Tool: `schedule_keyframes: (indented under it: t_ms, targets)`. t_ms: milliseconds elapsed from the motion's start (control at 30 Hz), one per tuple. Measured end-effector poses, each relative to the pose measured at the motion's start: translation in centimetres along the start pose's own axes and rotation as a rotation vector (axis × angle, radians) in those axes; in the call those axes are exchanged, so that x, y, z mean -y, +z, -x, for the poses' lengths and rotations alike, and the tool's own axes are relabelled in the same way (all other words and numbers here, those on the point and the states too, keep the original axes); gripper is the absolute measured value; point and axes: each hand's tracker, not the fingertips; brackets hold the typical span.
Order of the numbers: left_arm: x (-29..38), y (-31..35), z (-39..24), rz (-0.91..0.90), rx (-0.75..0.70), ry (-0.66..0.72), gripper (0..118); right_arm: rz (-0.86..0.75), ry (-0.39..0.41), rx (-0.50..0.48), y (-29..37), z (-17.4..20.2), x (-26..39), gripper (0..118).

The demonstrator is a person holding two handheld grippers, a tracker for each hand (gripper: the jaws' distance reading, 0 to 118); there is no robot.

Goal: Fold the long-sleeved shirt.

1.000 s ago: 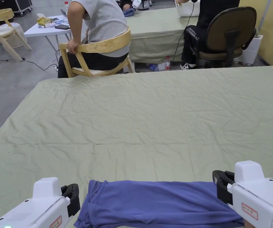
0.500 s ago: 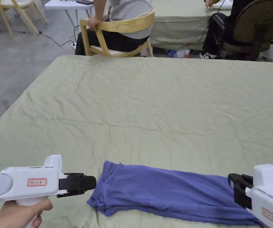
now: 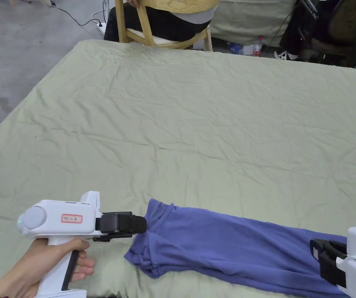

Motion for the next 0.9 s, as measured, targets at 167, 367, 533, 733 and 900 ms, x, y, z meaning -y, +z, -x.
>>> schedule_keyframes:
  t_ms: [167, 367, 533, 733, 900]
  targets:
    - [-0.3, -3.6, 2.7, 0.034, 0.021, 0.040, 82, 0.044, 0.012, 0.016, -1.3, 0.0, 0.1, 0]
    - [0.2, -4.1, 4.8, -0.006, 0.145, 0.109, 80, 0.078, -0.004, 0.027, -2.3, -0.6, 0.3, 0]
    - [-0.5, -7.9, 2.6, 0.047, 0.228, 0.075, 80, 0.087, -0.005, 0.033, -2.6, -0.7, 0.2, 0]
    - [-2.2, -10.1, 2.0, 0.099, 0.189, 0.017, 65, 0.094, -0.014, 0.023, -2.6, -0.5, 0.4, 0]
    - [-1.5, -9.5, 1.7, 0.131, 0.080, 0.001, 16, 0.088, -0.025, 0.016, -2.6, -0.7, 0.7, 0]
